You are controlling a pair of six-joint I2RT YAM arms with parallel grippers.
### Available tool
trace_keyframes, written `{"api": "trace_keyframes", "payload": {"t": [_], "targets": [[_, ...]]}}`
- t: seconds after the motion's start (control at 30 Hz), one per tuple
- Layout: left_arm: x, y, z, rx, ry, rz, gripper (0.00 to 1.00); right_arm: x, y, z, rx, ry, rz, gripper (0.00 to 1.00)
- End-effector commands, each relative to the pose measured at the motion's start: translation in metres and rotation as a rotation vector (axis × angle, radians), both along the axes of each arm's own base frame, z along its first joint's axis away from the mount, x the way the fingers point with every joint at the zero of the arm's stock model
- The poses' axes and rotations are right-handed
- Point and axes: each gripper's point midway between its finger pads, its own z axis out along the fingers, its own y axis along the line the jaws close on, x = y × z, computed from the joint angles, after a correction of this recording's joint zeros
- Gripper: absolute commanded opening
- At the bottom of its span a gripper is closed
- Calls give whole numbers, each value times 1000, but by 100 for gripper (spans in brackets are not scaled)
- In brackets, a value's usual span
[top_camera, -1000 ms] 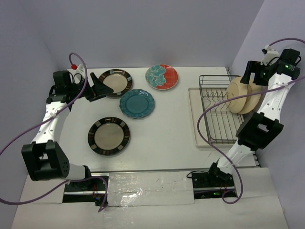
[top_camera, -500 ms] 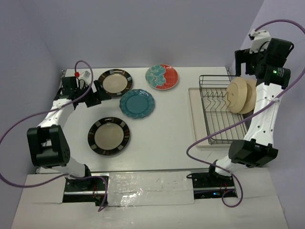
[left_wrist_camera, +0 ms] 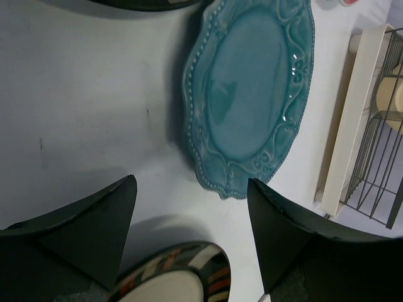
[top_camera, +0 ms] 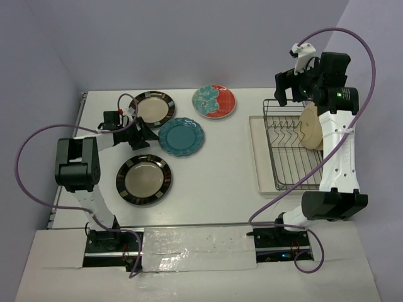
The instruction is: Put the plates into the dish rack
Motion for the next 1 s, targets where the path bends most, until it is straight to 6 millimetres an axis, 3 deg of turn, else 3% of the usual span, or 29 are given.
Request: {"api": "trace_keyframes", "payload": {"t": [0.0,0.03,0.27,0.47,0.87,0.97], "targets": [[26,-5,4,-47,-66,41,80,-14,9,20,18,-41,15,100],[27,-17,0,-50,-70,24,79,-15,10,20,18,-40,18,100],[30,-38,-23,-120,-19,33,74,-15,14,21,19,-43,25,100],[34,-44,-42,-145,40,82,68,-15,22,22,13,-44,43,100],[26,-54,-62,-217,157,117,35,-18,34,25,-4,-61,70,100],[24,-57,-62,-223,167,108,20,-20,38,24,-4,-60,81,100]]}}
